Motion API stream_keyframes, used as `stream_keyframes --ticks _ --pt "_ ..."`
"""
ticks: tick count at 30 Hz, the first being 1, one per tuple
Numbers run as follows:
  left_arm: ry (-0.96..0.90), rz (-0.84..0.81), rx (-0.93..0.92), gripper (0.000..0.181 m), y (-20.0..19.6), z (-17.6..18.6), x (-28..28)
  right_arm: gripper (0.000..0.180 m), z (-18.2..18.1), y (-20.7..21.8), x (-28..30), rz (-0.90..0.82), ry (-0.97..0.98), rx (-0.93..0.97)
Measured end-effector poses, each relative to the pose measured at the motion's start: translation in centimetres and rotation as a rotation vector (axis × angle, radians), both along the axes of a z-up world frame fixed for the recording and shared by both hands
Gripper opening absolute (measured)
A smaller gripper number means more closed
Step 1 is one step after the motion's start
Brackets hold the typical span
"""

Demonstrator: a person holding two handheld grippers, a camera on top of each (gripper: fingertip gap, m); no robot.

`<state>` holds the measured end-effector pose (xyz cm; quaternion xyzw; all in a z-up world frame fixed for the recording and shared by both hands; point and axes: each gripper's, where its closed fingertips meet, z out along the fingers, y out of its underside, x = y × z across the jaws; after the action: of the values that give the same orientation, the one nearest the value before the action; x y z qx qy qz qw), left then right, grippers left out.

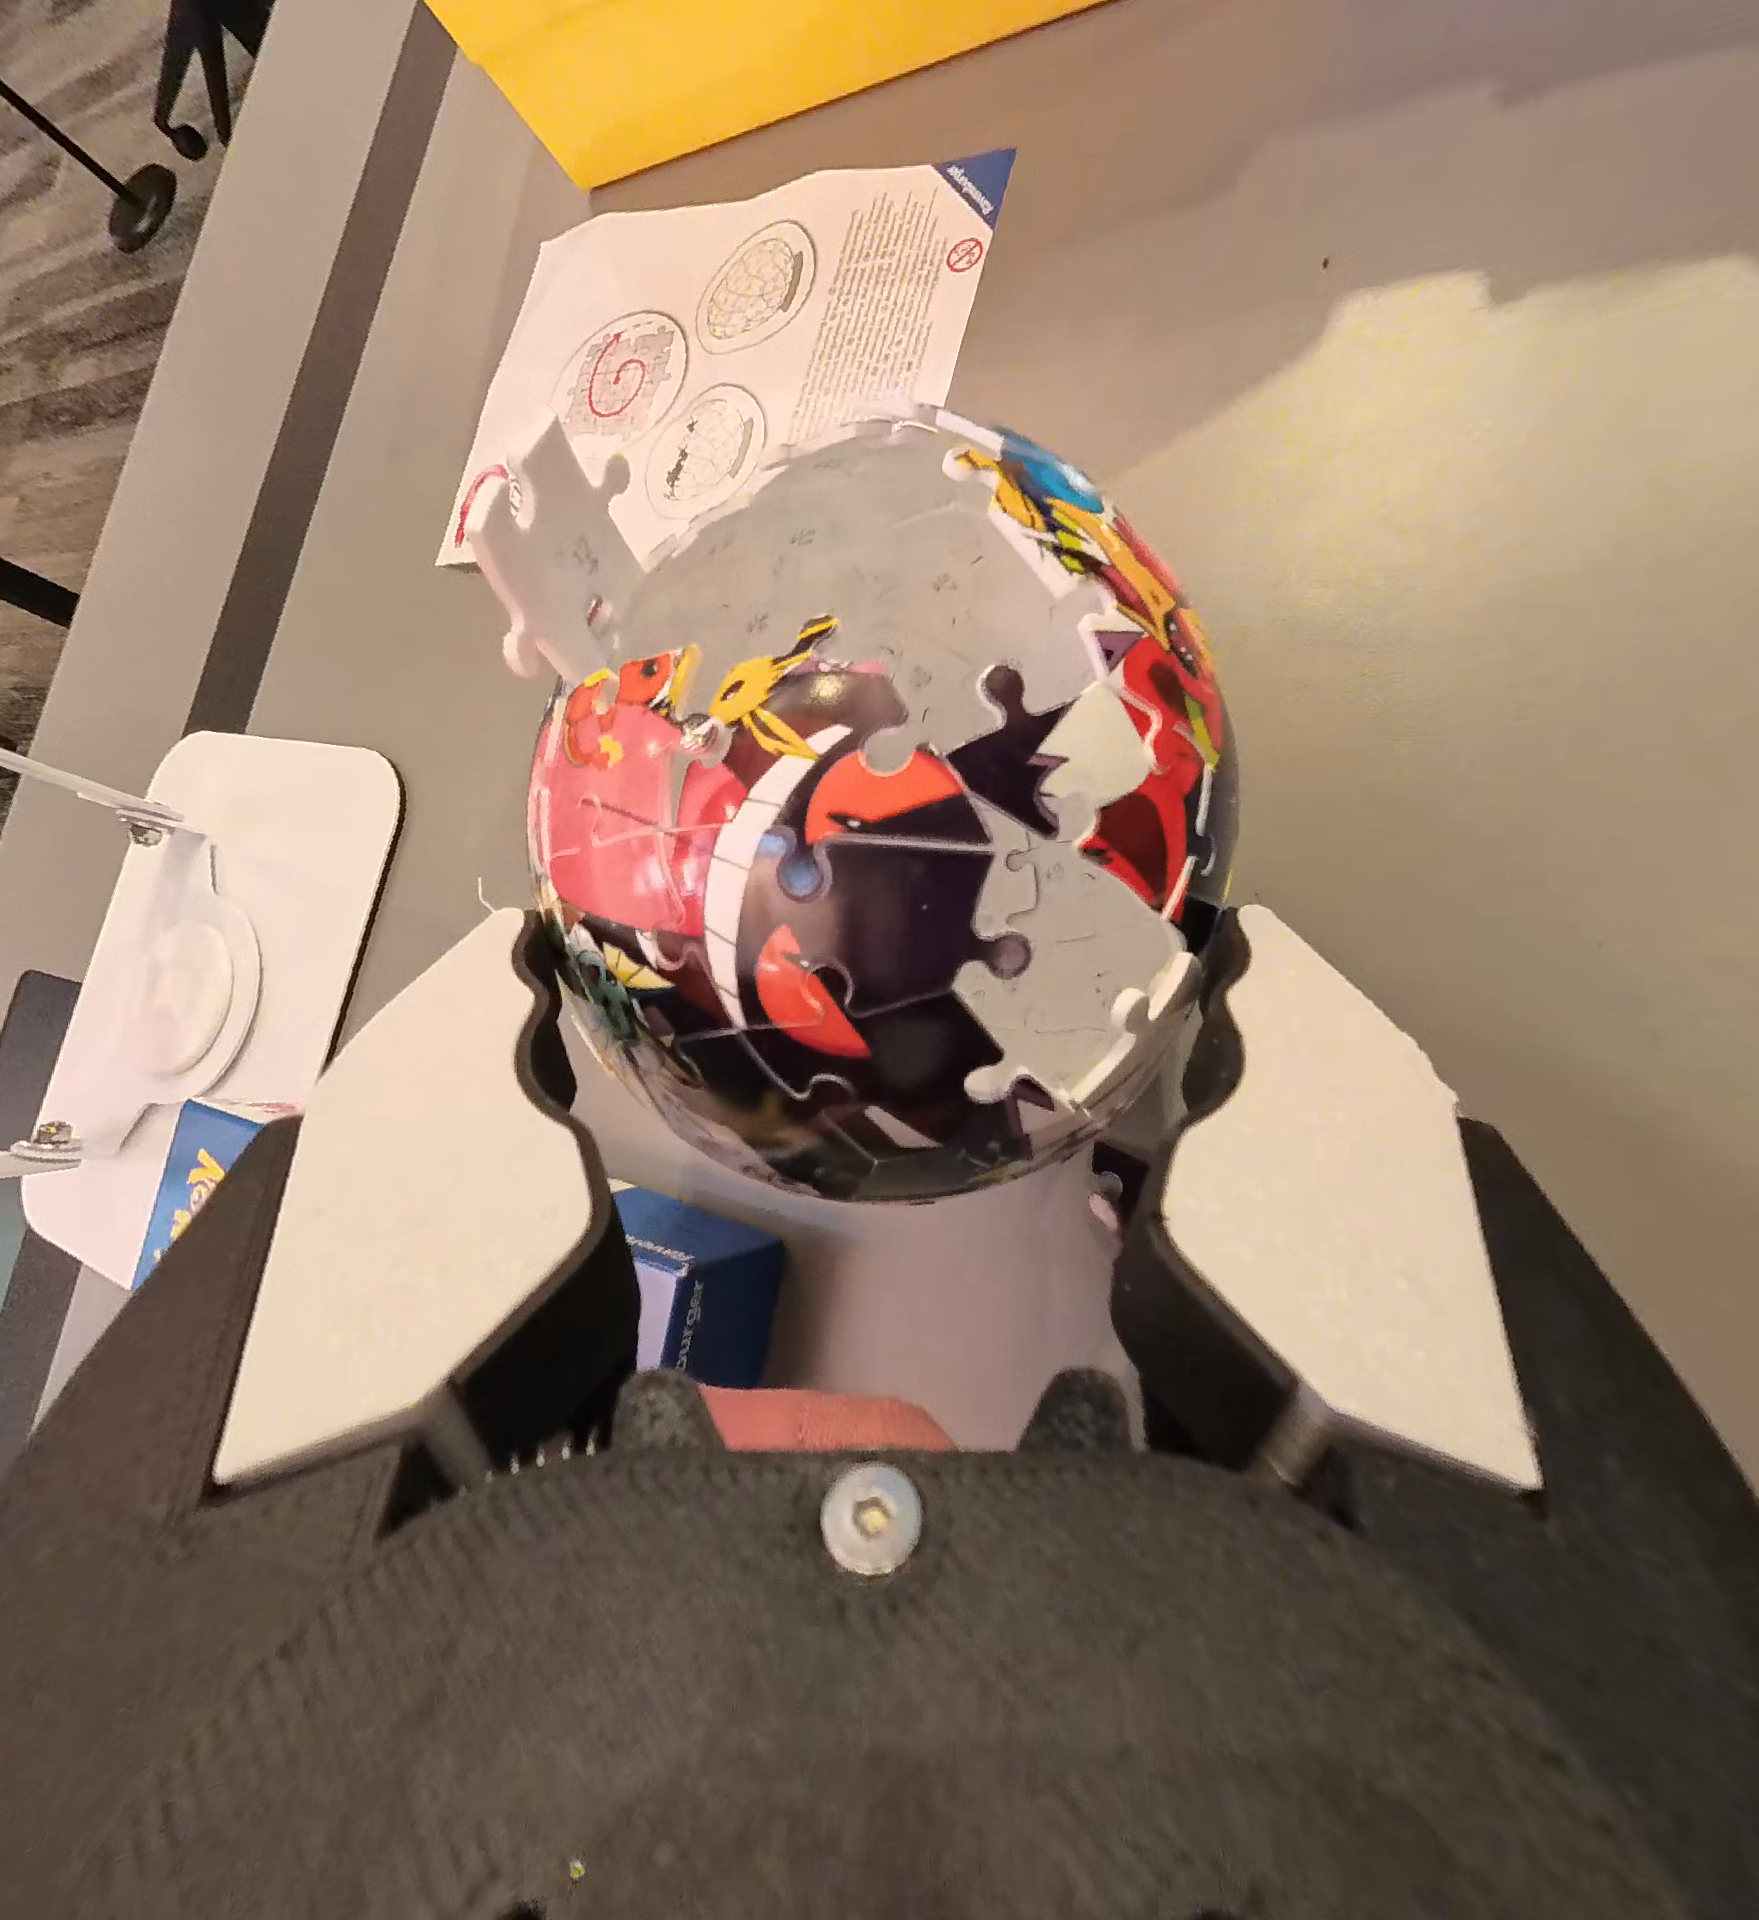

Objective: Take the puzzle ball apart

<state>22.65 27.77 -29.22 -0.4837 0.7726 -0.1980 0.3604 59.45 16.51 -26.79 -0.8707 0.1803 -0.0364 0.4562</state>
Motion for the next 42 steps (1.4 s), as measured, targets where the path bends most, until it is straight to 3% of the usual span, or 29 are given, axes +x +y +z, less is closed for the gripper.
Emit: stream_keyframes --ticks 3,7,11,15,19,22,28,32,37,39,41,42 --pt "0.003 0.004 0.0 0.115 0.0 0.0 0.0 0.045 3.7 -0.4 -2.1 0.02 -0.174 0.027" --pt "0.002 0.014 -0.003 0.115 0.2 0.0 -0.2 0.045 5.5 2.6 -15.3 0.367 -0.181 0.063" --pt "0.003 0.025 -0.002 0.115 0.4 0.0 -0.5 0.05 -0.3 6.5 -24.5 0.602 -0.15 -0.045" --pt "0.017 0.025 0.013 0.115 0.4 0.0 -1.1 0.052 -7.2 9.6 -26.0 0.703 -0.176 -0.201" --pt "0.004 0.029 0.002 0.116 0.5 0.0 -1.5 0.041 -9.9 10.9 -26.7 0.778 -0.152 -0.251" --pt "-0.009 0.03 -0.009 0.116 0.5 0.0 -1.4 0.021 -9.8 11.5 -26.7 0.76 -0.144 -0.235" --pt "-0.019 0.027 -0.014 0.116 0.5 0.0 -1.2 0.02 -9.0 11.4 -26.8 0.74 -0.11 -0.189" --pt "-0.02 0.026 -0.011 0.116 0.5 0.0 -1.2 0.02 -3.7 10.4 -25.9 0.704 -0.165 -0.075" --pt "-0.014 0.024 -0.007 0.116 0.5 0.0 -1.2 0.02 7.3 6.4 -14.6 0.427 -0.253 0.094" --pt "-0.015 0.023 -0.007 0.116 0.5 0.0 -1.1 0.02 7.3 4.2 -9.0 0.307 -0.261 0.033" --pt "-0.016 0.024 -0.005 0.116 0.4 0.0 -0.9 0.021 4.4 2.5 -5.2 0.249 -0.221 -0.085" --pt "-0.015 0.024 -0.003 0.116 0.4 0.0 -0.8 0.029 3.0 1.9 -4.0 0.227 -0.213 -0.124"
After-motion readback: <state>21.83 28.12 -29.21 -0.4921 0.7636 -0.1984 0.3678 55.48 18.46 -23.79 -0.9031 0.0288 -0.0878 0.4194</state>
